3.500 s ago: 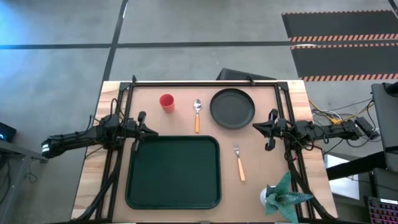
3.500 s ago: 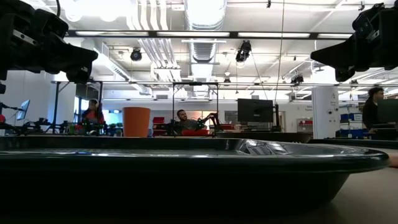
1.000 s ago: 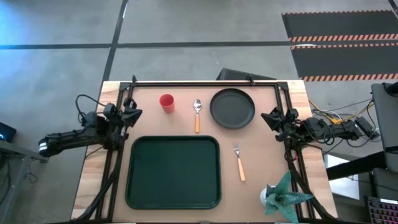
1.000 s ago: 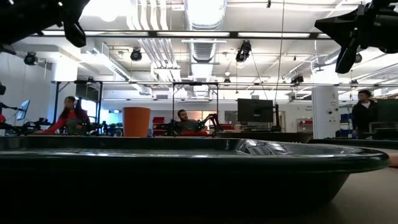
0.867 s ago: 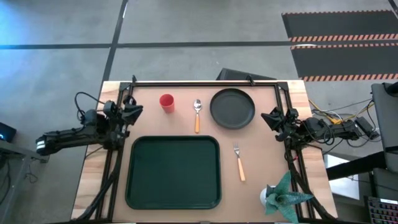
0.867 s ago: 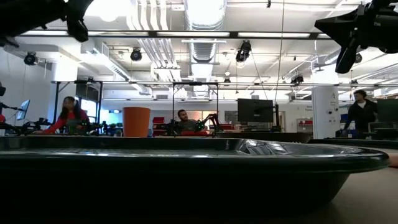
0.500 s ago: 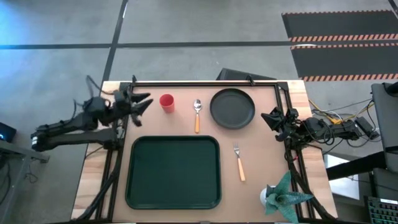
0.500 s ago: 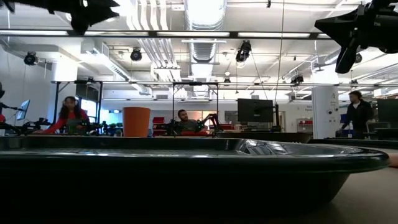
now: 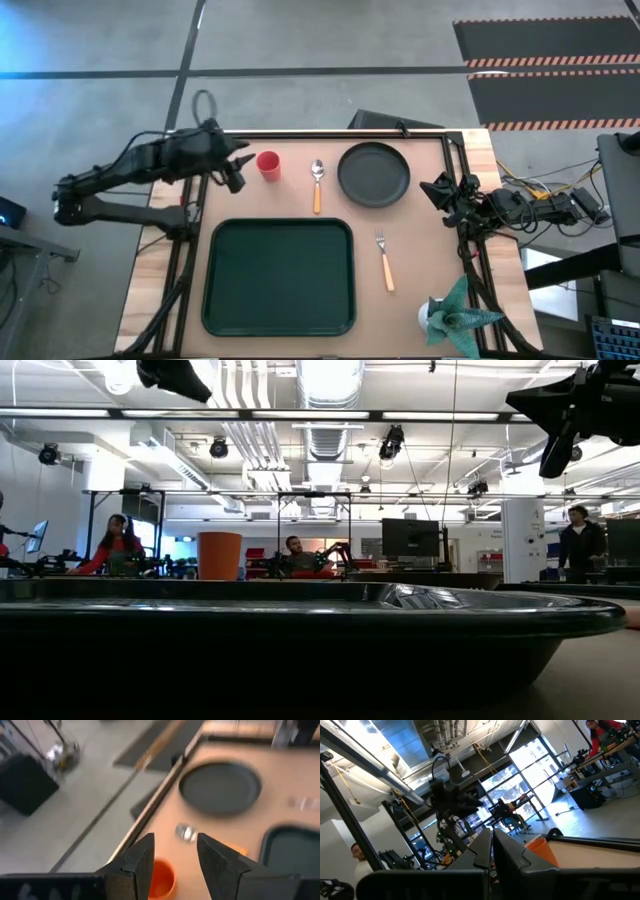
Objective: Pick and place plate/cup/fork/spoon on tray
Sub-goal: Put the orange cup on the green table tray
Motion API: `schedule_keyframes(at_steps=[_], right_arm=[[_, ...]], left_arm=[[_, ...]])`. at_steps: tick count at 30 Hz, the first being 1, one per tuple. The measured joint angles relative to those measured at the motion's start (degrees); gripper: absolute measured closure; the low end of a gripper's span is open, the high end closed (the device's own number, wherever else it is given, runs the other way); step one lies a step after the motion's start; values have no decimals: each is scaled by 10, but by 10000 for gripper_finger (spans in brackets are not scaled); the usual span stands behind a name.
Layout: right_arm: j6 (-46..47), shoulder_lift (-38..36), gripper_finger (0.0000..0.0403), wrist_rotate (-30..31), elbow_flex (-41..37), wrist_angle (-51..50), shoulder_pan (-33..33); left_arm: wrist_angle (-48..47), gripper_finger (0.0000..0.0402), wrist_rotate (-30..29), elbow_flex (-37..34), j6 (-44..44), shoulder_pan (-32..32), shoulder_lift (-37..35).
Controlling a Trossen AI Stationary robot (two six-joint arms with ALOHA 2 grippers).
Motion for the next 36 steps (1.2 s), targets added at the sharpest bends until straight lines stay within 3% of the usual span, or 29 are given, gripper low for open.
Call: schedule_keyframes(at_steps=[7, 15, 20, 36], right_arm=[[0, 0, 394, 0, 0, 0, 0], [7, 0, 394, -2, 0, 0, 0], [11, 0, 394, -18, 0, 0, 0], [14, 0, 394, -31, 0, 0, 0]], left_arm=[[-122, 269, -9, 49, 2, 12, 120], [-175, 269, -3, 54, 2, 48, 233], [-168, 269, 79, 54, 4, 79, 286], [-138, 269, 161, 54, 52, 174, 344]])
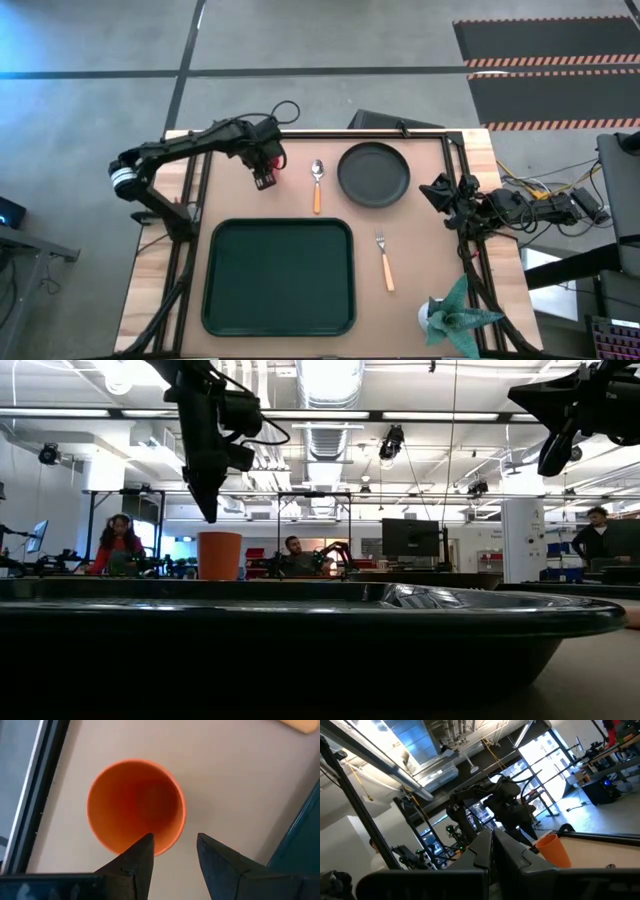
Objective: Pick and place plate/cup/fork/spoon on tray
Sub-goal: Put the orange cup on the green table tray
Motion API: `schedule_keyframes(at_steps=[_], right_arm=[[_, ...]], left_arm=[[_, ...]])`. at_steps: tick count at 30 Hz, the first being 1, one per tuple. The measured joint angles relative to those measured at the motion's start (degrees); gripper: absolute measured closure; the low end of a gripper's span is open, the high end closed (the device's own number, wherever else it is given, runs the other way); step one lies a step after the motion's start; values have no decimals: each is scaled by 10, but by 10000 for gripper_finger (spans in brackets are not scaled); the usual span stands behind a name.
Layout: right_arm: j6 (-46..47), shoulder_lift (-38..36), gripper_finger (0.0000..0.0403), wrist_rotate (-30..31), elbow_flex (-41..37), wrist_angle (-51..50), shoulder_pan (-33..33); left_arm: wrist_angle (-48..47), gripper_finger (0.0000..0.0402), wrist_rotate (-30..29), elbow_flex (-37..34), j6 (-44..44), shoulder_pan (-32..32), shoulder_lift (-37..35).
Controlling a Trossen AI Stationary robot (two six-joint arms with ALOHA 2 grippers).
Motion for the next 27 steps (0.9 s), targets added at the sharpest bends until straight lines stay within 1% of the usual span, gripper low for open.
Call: schedule_keyframes(at_steps=[12, 18, 20, 21, 24, 25, 27], right_arm=[[0, 0, 394, 0, 0, 0, 0], [0, 0, 394, 1, 0, 13, 0], [0, 0, 394, 1, 0, 17, 0], [0, 0, 394, 1, 0, 17, 0], [0, 0, 394, 1, 0, 17, 0], [0, 0, 394, 1, 0, 17, 0], [0, 0, 394, 1, 0, 18, 0]], left_arm=[[2, 269, 0, -4, 34, 6, 40], [4, 273, -9, -4, 44, 6, 66], [4, 289, -32, -4, 43, 6, 73], [4, 304, -44, -4, 44, 6, 77], [6, 374, -68, -4, 43, 6, 86], [9, 387, -72, -4, 40, 7, 87], [16, 396, -73, -4, 41, 8, 87]])
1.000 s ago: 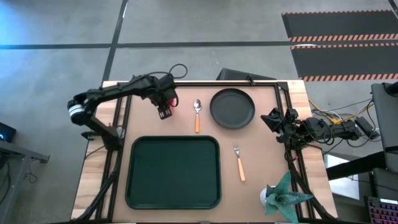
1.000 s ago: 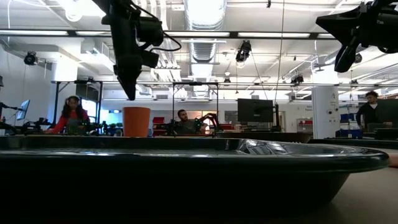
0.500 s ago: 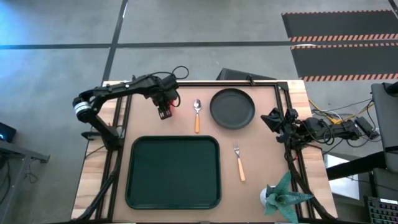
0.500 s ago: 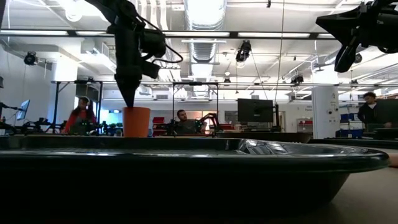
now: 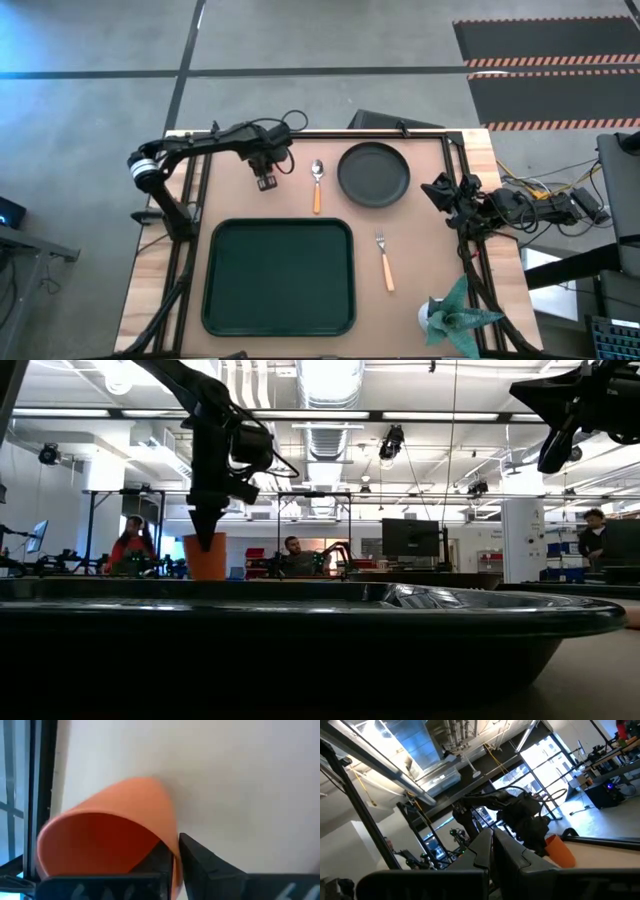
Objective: Pick and place plate/cup/fork/spoon on tray
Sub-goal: Put the orange cup on the green table tray
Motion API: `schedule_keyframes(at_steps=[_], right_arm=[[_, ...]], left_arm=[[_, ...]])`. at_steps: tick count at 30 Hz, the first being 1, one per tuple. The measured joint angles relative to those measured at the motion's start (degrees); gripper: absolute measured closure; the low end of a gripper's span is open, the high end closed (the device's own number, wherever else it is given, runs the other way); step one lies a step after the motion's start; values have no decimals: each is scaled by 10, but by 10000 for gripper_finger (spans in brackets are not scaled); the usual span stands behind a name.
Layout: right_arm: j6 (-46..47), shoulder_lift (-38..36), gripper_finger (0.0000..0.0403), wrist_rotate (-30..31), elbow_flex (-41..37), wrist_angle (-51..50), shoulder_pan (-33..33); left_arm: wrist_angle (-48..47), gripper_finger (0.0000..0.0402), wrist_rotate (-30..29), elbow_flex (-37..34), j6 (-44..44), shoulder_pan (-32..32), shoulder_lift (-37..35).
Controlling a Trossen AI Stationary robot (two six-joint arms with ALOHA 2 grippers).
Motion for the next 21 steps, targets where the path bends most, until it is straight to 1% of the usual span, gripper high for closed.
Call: schedule_keyframes(at_steps=[4, 8, 9, 12, 15, 19, 21], right_arm=[[0, 0, 394, 0, 0, 0, 0], [0, 0, 394, 2, 0, 1, 0], [0, 0, 394, 3, 0, 1, 0], [0, 0, 394, 3, 0, 1, 0], [0, 0, 394, 4, 0, 1, 0], [0, 0, 394, 5, 0, 1, 0], [0, 0, 394, 5, 0, 1, 0]], left_arm=[[-2, 400, 22, 0, -6, -3, -10], [-36, 401, 89, 0, -36, -8, -37], [-50, 401, 97, 0, -42, -13, -50], [-95, 401, 100, 1, -52, -29, -98], [-141, 401, 102, 1, -88, -51, -157], [-196, 401, 132, 1, -174, -99, -241], [-228, 401, 134, 1, -221, -134, -275]])
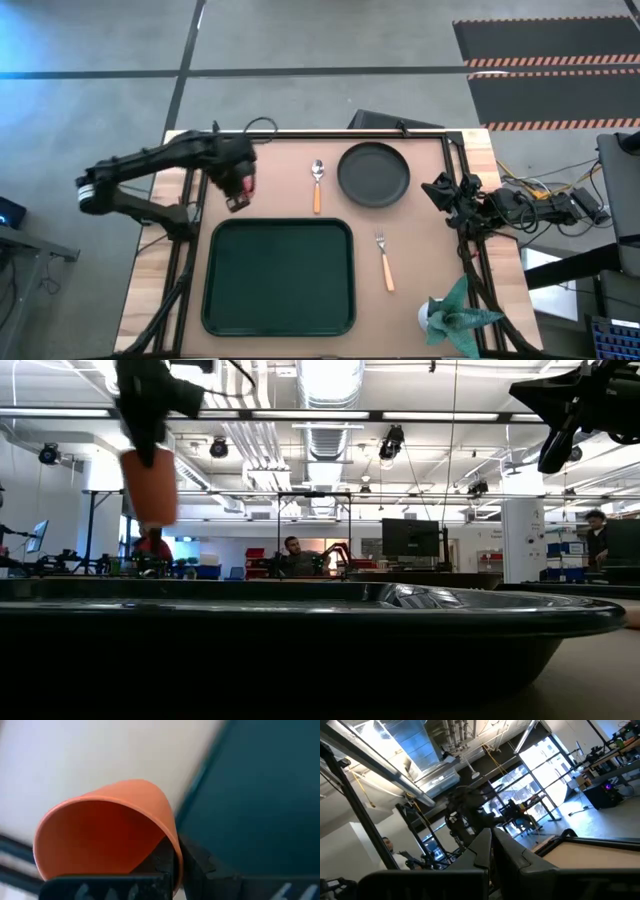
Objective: Pick and place plate/cup/fork/spoon on tray
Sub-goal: Put the orange cup on the green table tray
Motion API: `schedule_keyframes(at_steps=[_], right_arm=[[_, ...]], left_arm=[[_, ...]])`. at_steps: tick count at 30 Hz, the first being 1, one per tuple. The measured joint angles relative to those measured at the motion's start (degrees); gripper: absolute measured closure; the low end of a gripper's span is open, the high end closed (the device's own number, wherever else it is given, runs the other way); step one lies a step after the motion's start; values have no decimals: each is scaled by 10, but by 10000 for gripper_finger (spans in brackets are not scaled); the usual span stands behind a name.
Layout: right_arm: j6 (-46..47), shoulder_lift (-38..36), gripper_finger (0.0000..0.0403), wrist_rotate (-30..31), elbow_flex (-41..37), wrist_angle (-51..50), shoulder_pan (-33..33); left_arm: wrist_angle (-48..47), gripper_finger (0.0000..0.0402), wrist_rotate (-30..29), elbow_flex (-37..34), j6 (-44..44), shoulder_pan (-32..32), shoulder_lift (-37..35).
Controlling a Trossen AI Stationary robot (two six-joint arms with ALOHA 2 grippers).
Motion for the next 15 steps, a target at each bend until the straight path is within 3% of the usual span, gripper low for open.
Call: schedule_keyframes(at_steps=[7, 15], right_arm=[[-7, 0, 394, 22, 0, 0, 0], [-9, 0, 394, 30, 0, 0, 0]], left_arm=[[-40, 401, 10, -1, -173, -165, -44], [-38, 401, 54, -7, -281, -305, 15]])
